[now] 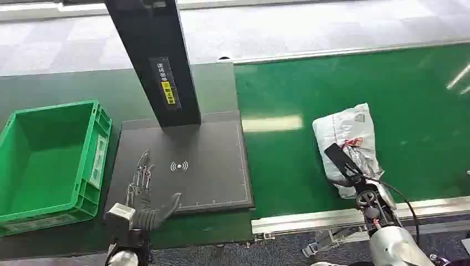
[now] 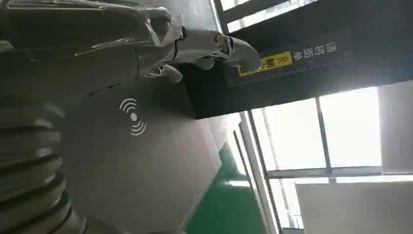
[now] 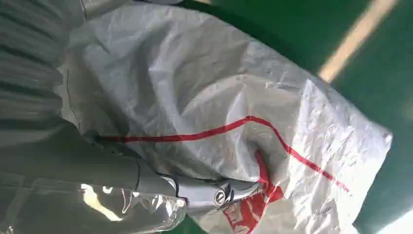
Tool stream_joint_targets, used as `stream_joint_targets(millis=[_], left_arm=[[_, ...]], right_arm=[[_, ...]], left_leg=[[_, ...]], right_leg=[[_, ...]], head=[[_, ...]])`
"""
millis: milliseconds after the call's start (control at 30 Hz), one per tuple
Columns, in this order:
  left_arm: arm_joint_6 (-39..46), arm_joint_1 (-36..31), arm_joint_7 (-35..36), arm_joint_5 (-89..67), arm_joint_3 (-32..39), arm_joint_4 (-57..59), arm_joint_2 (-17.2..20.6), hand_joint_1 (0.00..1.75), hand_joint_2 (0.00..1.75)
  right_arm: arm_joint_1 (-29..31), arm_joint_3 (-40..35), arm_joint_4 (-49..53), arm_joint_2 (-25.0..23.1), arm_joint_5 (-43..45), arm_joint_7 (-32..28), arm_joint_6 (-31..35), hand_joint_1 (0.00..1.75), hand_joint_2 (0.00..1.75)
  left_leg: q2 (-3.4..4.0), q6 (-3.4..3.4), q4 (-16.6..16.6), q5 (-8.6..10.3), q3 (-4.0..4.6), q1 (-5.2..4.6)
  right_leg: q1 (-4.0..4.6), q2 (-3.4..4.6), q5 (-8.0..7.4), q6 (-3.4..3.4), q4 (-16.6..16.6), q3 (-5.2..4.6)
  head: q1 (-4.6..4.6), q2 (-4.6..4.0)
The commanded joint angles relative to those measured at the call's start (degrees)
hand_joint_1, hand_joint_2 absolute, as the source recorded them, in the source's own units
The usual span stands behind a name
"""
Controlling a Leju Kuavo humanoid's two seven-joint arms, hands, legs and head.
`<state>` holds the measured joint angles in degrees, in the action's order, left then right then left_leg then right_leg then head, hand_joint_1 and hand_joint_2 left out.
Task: Moved the parcel from conveyor to table for the left to box.
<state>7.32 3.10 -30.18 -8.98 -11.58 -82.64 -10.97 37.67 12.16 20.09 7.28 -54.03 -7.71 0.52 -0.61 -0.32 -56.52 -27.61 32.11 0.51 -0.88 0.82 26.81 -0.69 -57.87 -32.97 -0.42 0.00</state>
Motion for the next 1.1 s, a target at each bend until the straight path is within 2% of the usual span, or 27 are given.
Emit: stream_joint_targets(millis=[33,67,100,233,700,800,833,900,1000,1100], left_arm=[[0.32,-0.97,0.19,0.33,-0.77,2.73,1.2,0.0,1.75],[0.4,-0.93,0.24,0.38,-0.77,2.73,1.18,0.0,1.75],[0.46,-0.85,0.27,0.39,-0.88,2.65,1.18,0.0,1.75],[0.61,-0.78,0.41,0.36,-1.12,2.67,1.08,0.0,1.75],[0.44,-1.72,0.54,0.3,-1.75,4.49,1.1,0.0,1.75],[0.42,-1.67,0.55,0.23,-1.6,3.96,0.98,0.0,1.75],[0.48,-1.23,0.71,0.08,-1.23,2.94,0.88,0.0,1.75],[0.7,-0.78,1.02,0.07,-0.22,1.78,0.76,0.0,1.75],[1.04,0.16,1.11,-0.33,1.73,-0.22,0.92,0.0,1.75],[1.5,0.68,0.84,-0.83,3.04,-1.55,1.08,0.0,1.75]], right_arm=[[2.39,-4.05,-0.75,-3.12,0.3,-0.1,-0.43,0.0,1.75],[2.14,-4.13,-0.63,-3.25,0.52,-0.12,-0.53,1.64,1.75],[1.42,-4.15,-0.39,-3.51,1.19,0.18,-0.59,1.73,1.75],[-1.73,-3.88,0.73,-3.26,4.02,0.58,1.03,1.75,1.75],[-5.01,-2.88,3.88,-2.14,7.35,-1.09,1.22,1.75,1.75],[-5.69,-2.75,6.37,-2.55,7.34,-2.94,6.01,1.75,1.75],[-6.42,-3.88,9.88,-3.38,6.37,-3.88,9.79,1.75,1.75],[-9.47,-5.67,20.73,-4.87,7.33,-6.43,12.11,1.75,1.75],[-17.23,-11.19,44.72,-5.87,6.44,-3.33,13.73,1.75,1.75],[-22.45,-15.42,58.97,-5.43,8.31,-3.55,15.66,1.75,1.75]], left_leg=[[0.15,0.0,0.03,0.01,0.0,-0.01],[0.12,0.02,0.02,0.0,-0.01,-0.02],[0.17,0.03,0.05,0.0,-0.02,0.0],[0.08,0.0,0.13,0.03,-0.08,0.02],[-0.05,0.01,0.08,0.01,-0.07,0.0],[-0.08,0.01,0.08,0.02,-0.04,-0.01],[-0.03,0.0,0.05,0.0,-0.04,0.0],[0.06,-0.01,0.07,0.01,-0.03,0.01],[0.18,-0.03,0.02,-0.04,0.11,-0.01],[0.13,-0.02,-0.03,-0.08,0.15,-0.02]], right_leg=[[0.01,0.04,-0.04,0.04,0.05,-0.03],[-0.01,0.01,-0.02,0.02,0.03,0.0],[0.03,0.01,-0.06,0.04,0.1,0.03],[0.05,-0.09,-0.05,0.08,0.17,0.14],[0.02,-0.17,0.0,0.04,0.12,0.12],[0.01,-0.19,0.0,0.05,0.1,0.1],[0.02,-0.13,0.0,0.04,0.07,0.07],[0.03,-0.08,-0.03,0.07,0.1,0.05],[0.01,0.05,-0.01,0.09,-0.01,-0.12],[-0.01,0.02,0.06,0.09,-0.08,-0.15]], head=[[0.0,0.0],[0.02,0.0],[0.02,0.0],[0.02,0.0],[0.02,0.0],[0.02,0.0],[0.02,0.0],[0.02,0.0],[0.02,0.0],[0.02,0.0]])
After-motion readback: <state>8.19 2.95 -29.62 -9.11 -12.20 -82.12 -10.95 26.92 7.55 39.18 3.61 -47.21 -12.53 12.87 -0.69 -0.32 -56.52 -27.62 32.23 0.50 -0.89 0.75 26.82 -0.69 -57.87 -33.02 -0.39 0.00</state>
